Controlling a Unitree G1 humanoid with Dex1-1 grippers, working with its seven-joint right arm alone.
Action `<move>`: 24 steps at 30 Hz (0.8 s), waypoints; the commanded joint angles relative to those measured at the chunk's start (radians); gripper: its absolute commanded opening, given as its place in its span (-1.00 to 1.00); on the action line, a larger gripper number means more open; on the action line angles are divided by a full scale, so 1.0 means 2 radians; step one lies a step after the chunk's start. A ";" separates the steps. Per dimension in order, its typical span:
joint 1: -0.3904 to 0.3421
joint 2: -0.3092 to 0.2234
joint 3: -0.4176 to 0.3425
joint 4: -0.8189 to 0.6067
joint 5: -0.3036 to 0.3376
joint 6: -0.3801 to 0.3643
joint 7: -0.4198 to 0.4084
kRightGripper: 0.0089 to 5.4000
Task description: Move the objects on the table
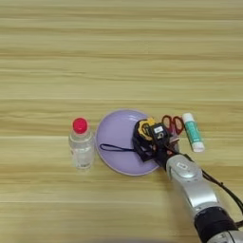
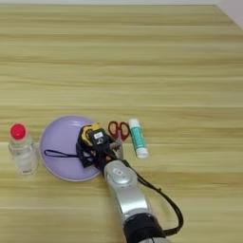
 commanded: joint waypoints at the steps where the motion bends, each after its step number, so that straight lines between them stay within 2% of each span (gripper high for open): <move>1: -0.023 -0.001 -0.009 -0.039 0.010 -0.025 -0.001 0.60; 10: -0.028 -0.006 -0.028 -0.059 0.010 -0.056 -0.025 0.60; 24: -0.052 -0.028 -0.075 -0.068 0.019 -0.050 -0.051 0.60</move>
